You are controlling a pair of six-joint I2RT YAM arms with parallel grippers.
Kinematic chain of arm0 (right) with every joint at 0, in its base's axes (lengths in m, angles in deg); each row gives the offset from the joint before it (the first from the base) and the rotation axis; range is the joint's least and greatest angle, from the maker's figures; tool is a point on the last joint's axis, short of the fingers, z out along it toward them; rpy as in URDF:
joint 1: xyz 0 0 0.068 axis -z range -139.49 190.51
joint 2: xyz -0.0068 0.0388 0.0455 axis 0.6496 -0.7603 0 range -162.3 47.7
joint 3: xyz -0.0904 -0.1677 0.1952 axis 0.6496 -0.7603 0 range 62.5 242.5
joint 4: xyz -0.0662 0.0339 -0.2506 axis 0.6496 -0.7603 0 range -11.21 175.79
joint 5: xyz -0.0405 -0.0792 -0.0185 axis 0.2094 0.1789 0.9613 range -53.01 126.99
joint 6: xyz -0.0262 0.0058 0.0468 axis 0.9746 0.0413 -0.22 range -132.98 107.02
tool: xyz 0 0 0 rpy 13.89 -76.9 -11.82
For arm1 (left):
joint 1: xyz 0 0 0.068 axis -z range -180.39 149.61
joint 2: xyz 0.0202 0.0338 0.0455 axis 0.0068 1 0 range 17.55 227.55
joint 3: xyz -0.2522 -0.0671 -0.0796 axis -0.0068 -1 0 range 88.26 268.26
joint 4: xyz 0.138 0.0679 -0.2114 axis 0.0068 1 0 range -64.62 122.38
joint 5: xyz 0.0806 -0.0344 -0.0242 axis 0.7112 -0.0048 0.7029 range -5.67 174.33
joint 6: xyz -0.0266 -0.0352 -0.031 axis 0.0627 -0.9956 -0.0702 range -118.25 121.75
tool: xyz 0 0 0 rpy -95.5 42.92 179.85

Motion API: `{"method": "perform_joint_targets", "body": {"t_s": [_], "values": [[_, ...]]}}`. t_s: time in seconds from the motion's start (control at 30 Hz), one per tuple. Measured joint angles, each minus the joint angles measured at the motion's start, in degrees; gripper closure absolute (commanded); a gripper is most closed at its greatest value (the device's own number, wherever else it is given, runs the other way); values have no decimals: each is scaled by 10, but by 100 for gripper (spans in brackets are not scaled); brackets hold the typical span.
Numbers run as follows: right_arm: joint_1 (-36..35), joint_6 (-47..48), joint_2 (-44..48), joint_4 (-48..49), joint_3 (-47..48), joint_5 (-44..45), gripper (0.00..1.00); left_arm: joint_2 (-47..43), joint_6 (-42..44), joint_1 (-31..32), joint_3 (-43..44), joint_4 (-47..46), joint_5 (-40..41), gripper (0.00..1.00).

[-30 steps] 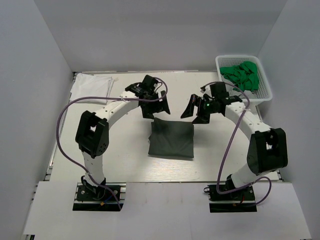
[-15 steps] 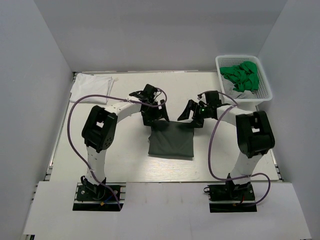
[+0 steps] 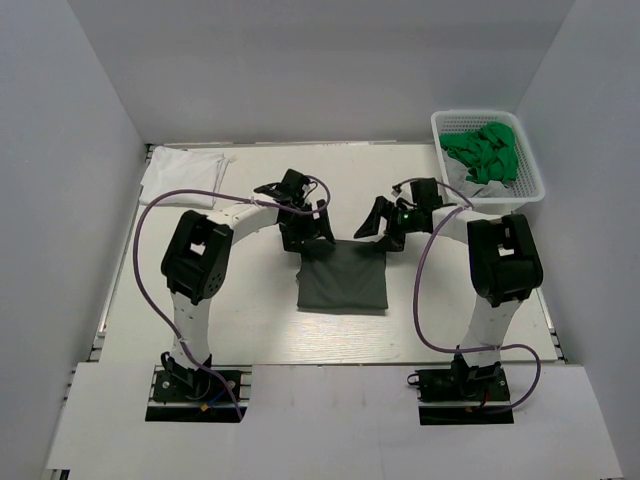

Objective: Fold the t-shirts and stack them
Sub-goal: Fold the long partially folded tshirt into a neat square

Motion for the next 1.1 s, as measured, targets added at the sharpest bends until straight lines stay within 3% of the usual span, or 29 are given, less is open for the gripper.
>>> {"method": "perform_joint_targets", "body": {"t_s": [0.17, 0.47, 0.97, 1.1], "values": [[-3, 49, 32, -58, 43, 14, 9, -9, 48, 8, 45, 38, 59, 0], [-3, 83, 235, -106, 18, 41, 9, -137, 77, 10, 7, 60, 130, 0], [-3, 105, 369, -216, -63, 87, 9, -146, 79, 26, -169, 6, 87, 0], [-3, 107, 370, -221, -82, 88, 9, -130, 79, 41, -179, -14, 69, 7]]}}
